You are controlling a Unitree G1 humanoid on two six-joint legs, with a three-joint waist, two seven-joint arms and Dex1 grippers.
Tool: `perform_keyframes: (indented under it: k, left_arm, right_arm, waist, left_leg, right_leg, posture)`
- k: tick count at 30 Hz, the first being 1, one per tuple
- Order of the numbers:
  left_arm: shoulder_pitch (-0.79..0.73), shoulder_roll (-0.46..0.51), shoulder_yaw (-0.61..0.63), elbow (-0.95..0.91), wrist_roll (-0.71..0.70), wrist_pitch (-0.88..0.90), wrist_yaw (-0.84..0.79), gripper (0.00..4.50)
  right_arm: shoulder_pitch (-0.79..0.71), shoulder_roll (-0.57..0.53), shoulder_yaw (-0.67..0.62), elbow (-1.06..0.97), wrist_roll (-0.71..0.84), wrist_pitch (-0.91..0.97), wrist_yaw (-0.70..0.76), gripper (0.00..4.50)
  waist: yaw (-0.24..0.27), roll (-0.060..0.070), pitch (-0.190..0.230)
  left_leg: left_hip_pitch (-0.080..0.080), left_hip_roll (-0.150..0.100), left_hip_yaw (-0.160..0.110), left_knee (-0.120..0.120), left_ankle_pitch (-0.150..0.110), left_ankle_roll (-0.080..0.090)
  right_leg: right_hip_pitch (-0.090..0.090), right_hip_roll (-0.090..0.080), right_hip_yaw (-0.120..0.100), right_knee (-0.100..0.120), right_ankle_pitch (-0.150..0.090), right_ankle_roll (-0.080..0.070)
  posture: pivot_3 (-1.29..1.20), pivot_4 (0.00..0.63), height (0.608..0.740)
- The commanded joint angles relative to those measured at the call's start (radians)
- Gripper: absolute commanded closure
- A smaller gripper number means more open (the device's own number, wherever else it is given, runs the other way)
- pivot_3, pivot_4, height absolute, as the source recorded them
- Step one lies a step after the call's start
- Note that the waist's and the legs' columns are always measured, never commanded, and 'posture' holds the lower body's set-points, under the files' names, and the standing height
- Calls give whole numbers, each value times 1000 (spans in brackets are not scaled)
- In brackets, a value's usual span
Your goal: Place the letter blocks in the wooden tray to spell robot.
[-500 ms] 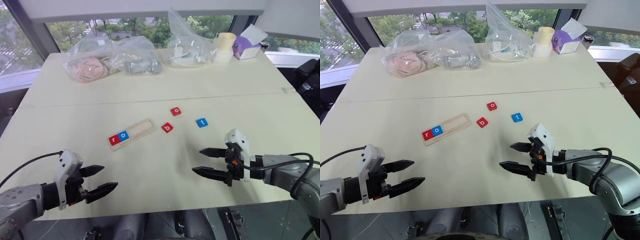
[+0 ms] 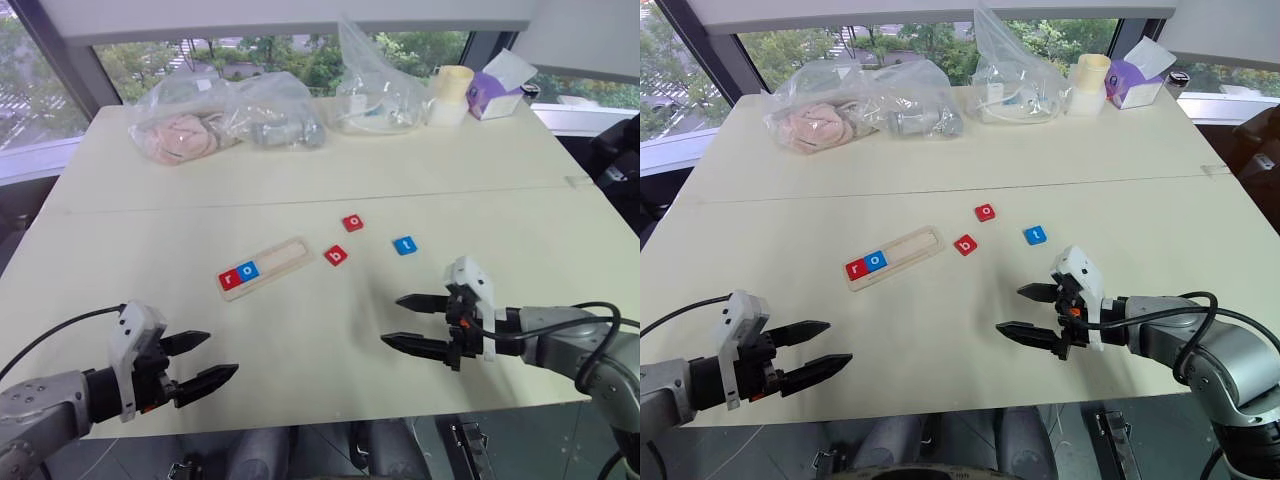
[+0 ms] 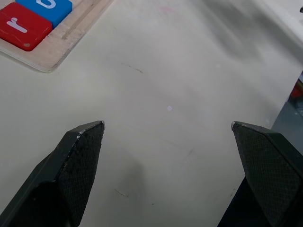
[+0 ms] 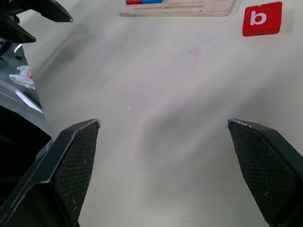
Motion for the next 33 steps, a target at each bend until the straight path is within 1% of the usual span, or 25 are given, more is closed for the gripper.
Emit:
perform_keyframes:
  k: [1, 7, 11, 14, 16, 18, 20, 23, 26, 33]
  left_arm:
    - [-4, -2, 35, -17, 1, -14, 9, 0]
    - [-31, 19, 37, -10, 4, -11, 14, 0]
    - [-71, 47, 74, 32, 16, -17, 2, 0]
    - [-130, 124, 122, 136, 75, -54, -56, 0]
    - [-169, 180, 130, 218, 130, -96, -110, 0]
    - [-181, 245, 101, 303, 229, -181, -184, 0]
    - [-226, 266, 58, 378, 273, -238, -225, 0]
    - [-338, 239, -58, 468, 330, -314, -252, 0]
    - [-420, 175, -156, 510, 361, -352, -260, 0]
    - [-576, 36, -347, 670, 541, -525, -225, 0]
  right_arm:
    - [-13, 4, 0, -9, -1, -19, 3, 76]
    - [-25, 9, 6, -2, -10, -21, 0, 76]
    - [-76, 17, 13, 6, 1, -4, -5, 76]
    - [-156, 34, 7, -3, 55, 52, -35, 76]
    - [-207, 54, 3, -7, 81, 77, -66, 76]
    - [-265, 86, -6, -5, 130, 113, -106, 76]
    - [-306, 105, 12, -20, 153, 140, -138, 76]
    - [-347, 145, 73, -52, 145, 145, -177, 76]
    - [-355, 205, 79, -48, 153, 128, -215, 76]
    - [-281, 217, 115, -74, 93, 79, -234, 76]
  waist:
    - [0, 0, 0]
    - [0, 0, 0]
    - [0, 0, 0]
    - [-2, 0, 0]
    - [-1, 0, 0]
    - [-2, 0, 0]
    - [-2, 1, 0]
    - [2, 1, 0]
    - [-1, 1, 0]
    - [0, 0, 0]
  left_leg:
    - [0, 0, 0, 0, 0, 0]
    - [0, 0, 0, 0, 0, 0]
    - [0, 0, 0, 0, 0, 0]
    - [0, 0, 0, 0, 0, 0]
    - [0, 0, 0, 0, 0, 0]
    - [0, 1, 0, 0, 0, 0]
    - [0, 1, 1, -2, 0, 0]
    - [-1, 0, 1, -3, 0, 0]
    - [-2, 0, 1, -4, 0, 0]
    - [-1, 0, 1, -1, 0, 1]
  right_leg:
    - [0, 0, 0, 0, 0, 0]
    - [0, 0, 0, 0, 0, 0]
    - [0, 0, 0, 0, 0, 0]
    - [-1, 1, 0, 0, 0, 0]
    - [-1, 1, 0, 1, 0, 0]
    - [-1, 2, 0, 1, 1, -1]
    - [-2, 1, 0, 0, 1, -1]
    - [-2, 1, 0, -2, 3, -5]
    - [-2, 1, 0, -3, 3, -4]
    - [-2, 1, 0, 0, 5, -2]
  posture:
    - [0, 150, 740]
    - [0, 150, 740]
    - [0, 150, 740]
    - [0, 150, 740]
    - [0, 150, 740]
    - [0, 150, 740]
    - [0, 150, 740]
    - [0, 150, 740]
    - [0, 150, 740]
    - [0, 150, 740]
